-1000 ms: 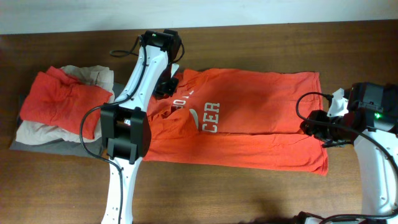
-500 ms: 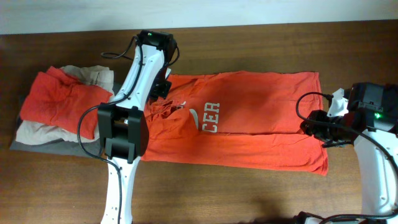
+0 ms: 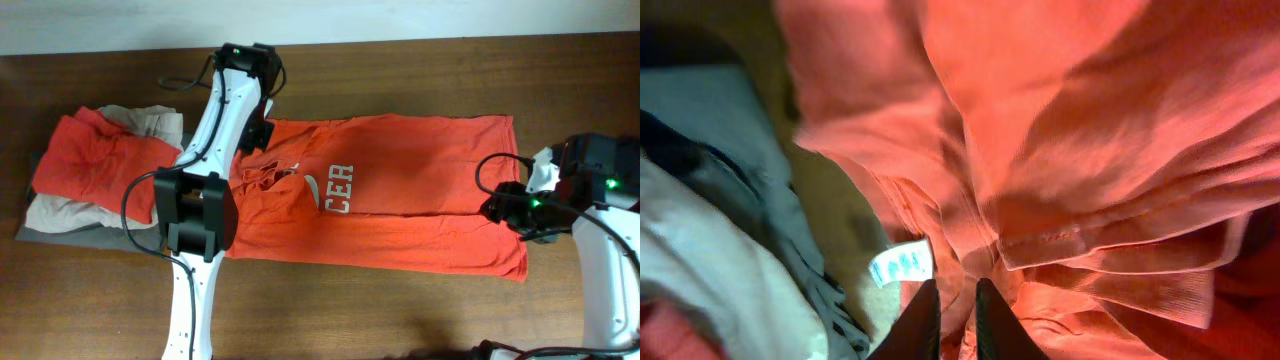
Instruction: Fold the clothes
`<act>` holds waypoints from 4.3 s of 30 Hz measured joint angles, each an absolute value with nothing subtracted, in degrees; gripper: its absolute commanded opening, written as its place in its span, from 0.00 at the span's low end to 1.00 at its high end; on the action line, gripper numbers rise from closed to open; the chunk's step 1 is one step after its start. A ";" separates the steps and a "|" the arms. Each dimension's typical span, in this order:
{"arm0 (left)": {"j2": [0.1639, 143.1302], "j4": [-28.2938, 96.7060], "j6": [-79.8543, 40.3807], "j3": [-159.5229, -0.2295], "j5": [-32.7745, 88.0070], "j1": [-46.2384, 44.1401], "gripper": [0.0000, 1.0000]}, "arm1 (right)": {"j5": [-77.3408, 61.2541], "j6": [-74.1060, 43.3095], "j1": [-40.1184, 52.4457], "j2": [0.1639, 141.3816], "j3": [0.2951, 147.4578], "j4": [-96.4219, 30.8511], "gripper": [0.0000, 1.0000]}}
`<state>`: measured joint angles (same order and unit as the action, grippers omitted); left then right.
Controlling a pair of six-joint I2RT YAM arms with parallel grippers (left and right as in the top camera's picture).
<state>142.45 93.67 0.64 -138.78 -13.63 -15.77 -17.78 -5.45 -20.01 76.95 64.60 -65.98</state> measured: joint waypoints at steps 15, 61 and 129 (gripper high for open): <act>139.65 86.39 12.27 -154.01 7.38 -18.68 0.40 | -26.46 -11.75 -19.64 80.40 86.13 -77.17 0.99; 139.63 91.09 12.71 -154.04 8.43 -16.86 0.39 | -27.31 -49.58 -15.20 139.55 138.78 -92.62 0.90; 139.63 91.42 12.64 -154.04 10.76 -19.29 0.38 | -19.29 -59.16 -16.86 157.14 158.45 -94.83 0.12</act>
<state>139.63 91.42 12.64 -154.04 10.76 -19.29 -19.29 -59.16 -16.86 157.14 158.45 -94.83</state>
